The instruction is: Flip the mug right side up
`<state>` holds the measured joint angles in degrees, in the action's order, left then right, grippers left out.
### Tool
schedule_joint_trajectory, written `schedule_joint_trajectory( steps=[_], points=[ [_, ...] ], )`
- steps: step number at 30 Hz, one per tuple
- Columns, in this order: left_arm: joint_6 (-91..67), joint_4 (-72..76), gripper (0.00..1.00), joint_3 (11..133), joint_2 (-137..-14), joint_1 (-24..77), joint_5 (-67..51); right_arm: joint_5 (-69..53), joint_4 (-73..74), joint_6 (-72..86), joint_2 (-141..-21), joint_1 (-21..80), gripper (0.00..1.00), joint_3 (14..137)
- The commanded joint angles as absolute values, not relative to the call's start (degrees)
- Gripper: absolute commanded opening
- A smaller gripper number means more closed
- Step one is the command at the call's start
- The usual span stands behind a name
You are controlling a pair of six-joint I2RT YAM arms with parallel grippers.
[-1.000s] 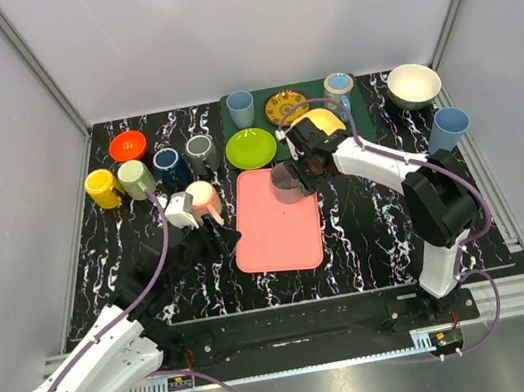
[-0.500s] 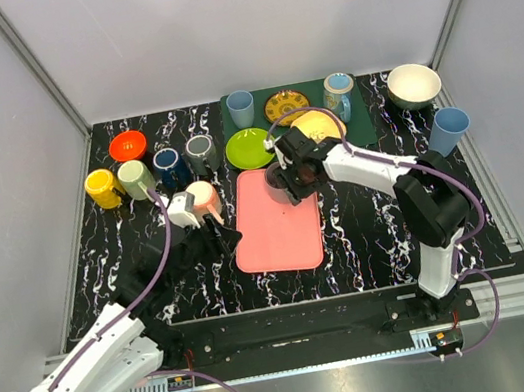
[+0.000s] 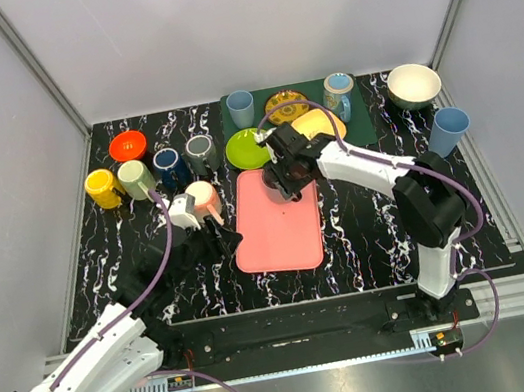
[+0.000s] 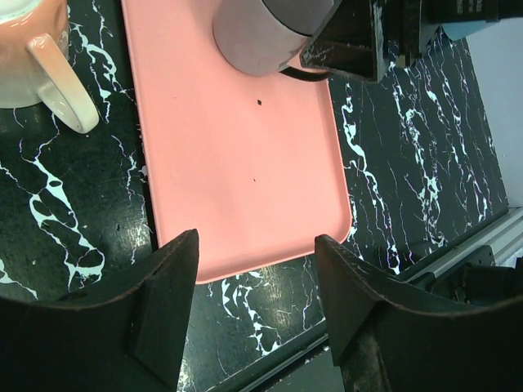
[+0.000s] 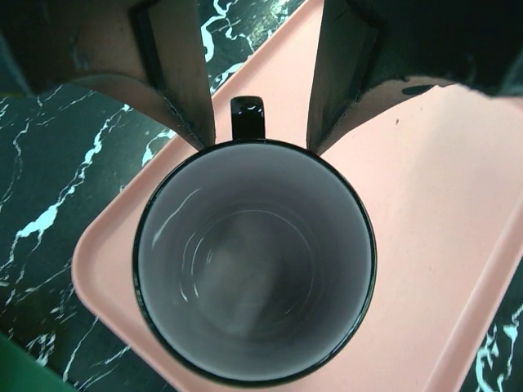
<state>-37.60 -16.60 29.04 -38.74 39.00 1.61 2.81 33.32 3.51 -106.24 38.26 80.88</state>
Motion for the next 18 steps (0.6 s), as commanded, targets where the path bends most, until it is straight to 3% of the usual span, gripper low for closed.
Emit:
schedule_joint_trajectory(
  steps=[1, 9, 13, 18],
  points=[
    [-38.1, -13.8, 0.62, 29.1, -38.3, 39.0, 0.4, 7.9, 34.2, 3.0, -108.7, 38.5, 0.54, 85.5],
    [-38.1, -14.5, 0.61, 28.9, -37.7, 39.0, 0.4, 7.7, 34.7, 2.3, -111.1, 37.9, 0.44, 87.1],
    [-38.2, -14.3, 0.62, 29.1, -38.1, 39.0, 0.4, 7.3, 34.3, 2.2, -110.8, 37.8, 0.22, 86.7],
    [-38.2, -14.2, 0.62, 29.1, -38.4, 39.0, 0.4, 7.3, 33.8, 3.5, -109.4, 37.8, 0.07, 86.2]
  ],
)
